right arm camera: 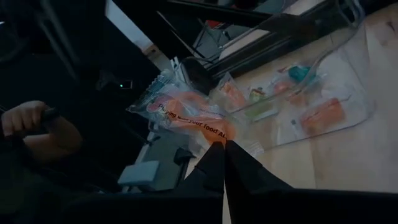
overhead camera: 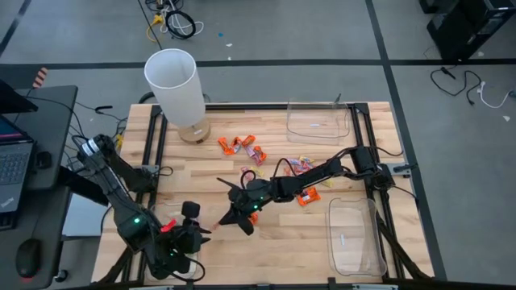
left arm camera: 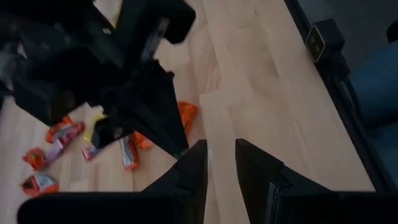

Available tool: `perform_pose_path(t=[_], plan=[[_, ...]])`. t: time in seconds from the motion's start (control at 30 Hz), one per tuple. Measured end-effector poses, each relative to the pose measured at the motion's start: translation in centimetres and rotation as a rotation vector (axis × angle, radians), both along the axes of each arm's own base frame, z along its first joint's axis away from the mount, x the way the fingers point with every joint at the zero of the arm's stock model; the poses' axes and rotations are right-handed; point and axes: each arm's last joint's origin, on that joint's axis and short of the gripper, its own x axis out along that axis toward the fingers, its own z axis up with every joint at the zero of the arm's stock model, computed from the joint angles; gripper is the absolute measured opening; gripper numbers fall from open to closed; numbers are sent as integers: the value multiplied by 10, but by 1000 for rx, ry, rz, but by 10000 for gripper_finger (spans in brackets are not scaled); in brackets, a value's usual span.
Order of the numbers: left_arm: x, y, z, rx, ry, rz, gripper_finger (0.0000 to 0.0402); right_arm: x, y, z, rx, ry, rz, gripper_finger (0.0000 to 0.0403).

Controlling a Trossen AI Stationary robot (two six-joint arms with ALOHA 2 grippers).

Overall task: Sort candy
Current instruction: Put the orange gummy into the bottom left transparent bin

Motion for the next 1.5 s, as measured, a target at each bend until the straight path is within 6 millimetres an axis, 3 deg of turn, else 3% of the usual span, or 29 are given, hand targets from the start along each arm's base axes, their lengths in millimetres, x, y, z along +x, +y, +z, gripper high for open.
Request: perform_pose_path(t=[0.3,0.63,1.5], plan=[[-5,5,-4,-102,75,129,113,1,-2,1,-1,-14,-10,0],[-3,8,-4,-96,62,165,137,2,-5,4,-1,-44,-39,0],[-5,12,-5,-9,50,165,138,3,-5,8,7,-86,-39,0]])
